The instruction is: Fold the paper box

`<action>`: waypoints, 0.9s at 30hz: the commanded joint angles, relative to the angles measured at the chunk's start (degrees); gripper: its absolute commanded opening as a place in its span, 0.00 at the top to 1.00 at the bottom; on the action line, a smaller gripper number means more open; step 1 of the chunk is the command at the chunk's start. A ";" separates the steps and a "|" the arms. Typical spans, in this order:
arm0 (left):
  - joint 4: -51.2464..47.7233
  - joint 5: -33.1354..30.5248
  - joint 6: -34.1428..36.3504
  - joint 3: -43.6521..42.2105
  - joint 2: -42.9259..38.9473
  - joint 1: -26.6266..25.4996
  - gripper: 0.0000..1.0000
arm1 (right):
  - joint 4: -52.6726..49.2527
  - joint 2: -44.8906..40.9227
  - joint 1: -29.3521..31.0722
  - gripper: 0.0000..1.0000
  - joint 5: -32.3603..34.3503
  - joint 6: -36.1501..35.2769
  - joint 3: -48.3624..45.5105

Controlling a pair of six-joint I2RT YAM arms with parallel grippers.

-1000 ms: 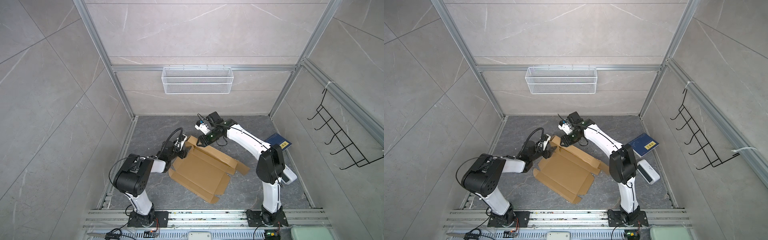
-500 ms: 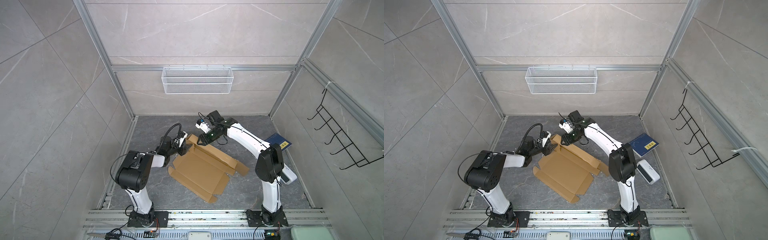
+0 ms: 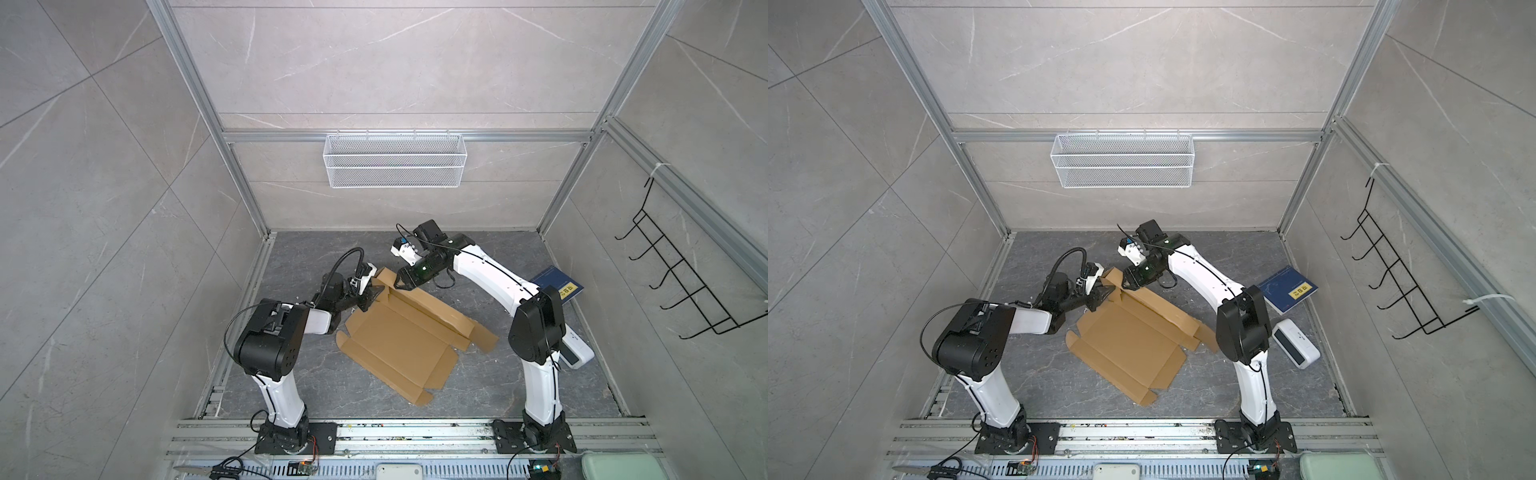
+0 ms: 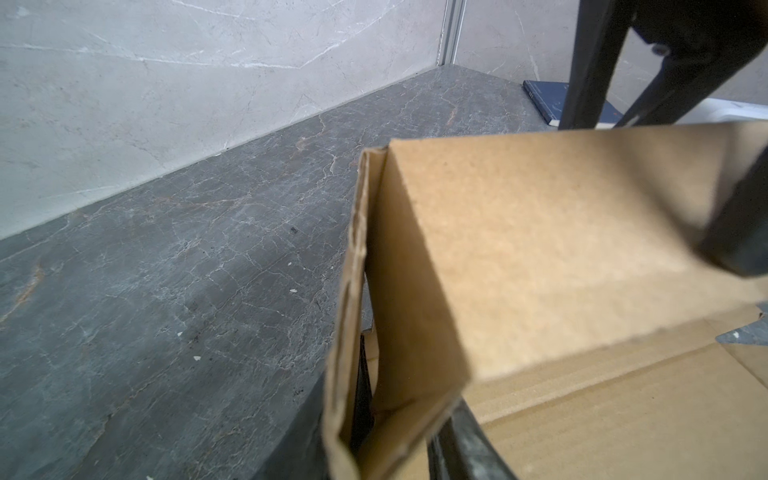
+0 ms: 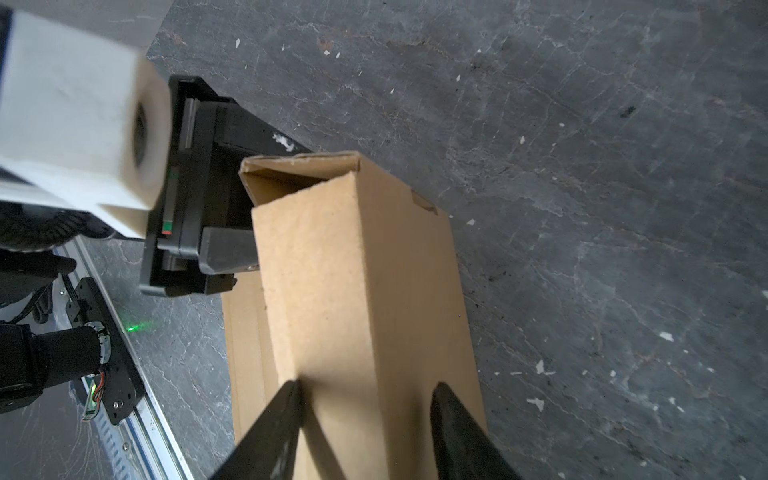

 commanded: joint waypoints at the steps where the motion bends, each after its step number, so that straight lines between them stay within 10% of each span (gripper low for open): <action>1: 6.37 -3.88 -1.21 0.06 0.21 -0.61 0.71 | -5.92 3.41 0.07 0.48 2.62 -1.32 -0.38; 16: 11.16 -22.37 -9.87 -4.32 -1.61 -5.31 0.77 | -4.47 3.91 -0.45 0.48 0.07 -0.17 -1.15; 27: 7.29 -24.81 -10.42 -1.65 -0.24 -5.50 0.58 | -4.62 4.72 -0.64 0.48 -0.01 -0.36 -0.87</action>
